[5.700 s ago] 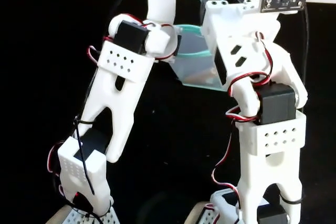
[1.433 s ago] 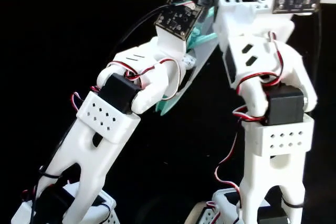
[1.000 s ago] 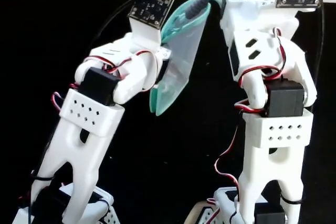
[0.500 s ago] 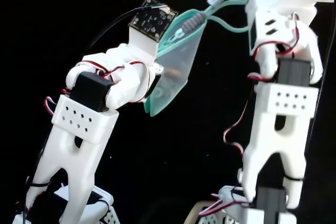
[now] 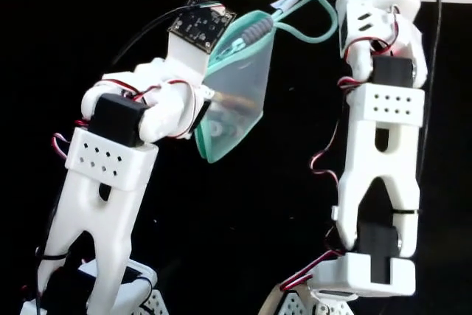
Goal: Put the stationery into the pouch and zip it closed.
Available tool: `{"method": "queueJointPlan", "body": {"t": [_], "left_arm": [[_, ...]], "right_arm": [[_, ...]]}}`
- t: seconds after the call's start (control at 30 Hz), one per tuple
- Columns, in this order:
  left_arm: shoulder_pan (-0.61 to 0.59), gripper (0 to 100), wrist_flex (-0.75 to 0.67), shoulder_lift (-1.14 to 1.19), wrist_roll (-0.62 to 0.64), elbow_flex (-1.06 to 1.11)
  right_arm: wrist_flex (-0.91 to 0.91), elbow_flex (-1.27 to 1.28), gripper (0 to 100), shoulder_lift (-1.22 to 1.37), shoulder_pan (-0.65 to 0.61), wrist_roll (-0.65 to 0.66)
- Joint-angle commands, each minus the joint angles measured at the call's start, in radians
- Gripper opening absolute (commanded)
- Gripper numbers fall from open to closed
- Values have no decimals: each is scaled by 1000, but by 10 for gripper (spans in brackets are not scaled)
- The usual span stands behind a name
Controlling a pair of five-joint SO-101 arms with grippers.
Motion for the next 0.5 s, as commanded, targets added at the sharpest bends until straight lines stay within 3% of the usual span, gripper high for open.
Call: {"method": "queueJointPlan", "body": {"t": [0.0, 0.23, 0.47], "left_arm": [[-99, 6, 83, -7, -23, 8], [-104, 6, 97, -5, -26, 16], [-101, 6, 95, -5, -26, 8]], "right_arm": [[-88, -28, 6, 21, 188, 40], [-205, -91, 6, 97, 285, 48], [-68, -217, 6, 133, 254, 41]]}}
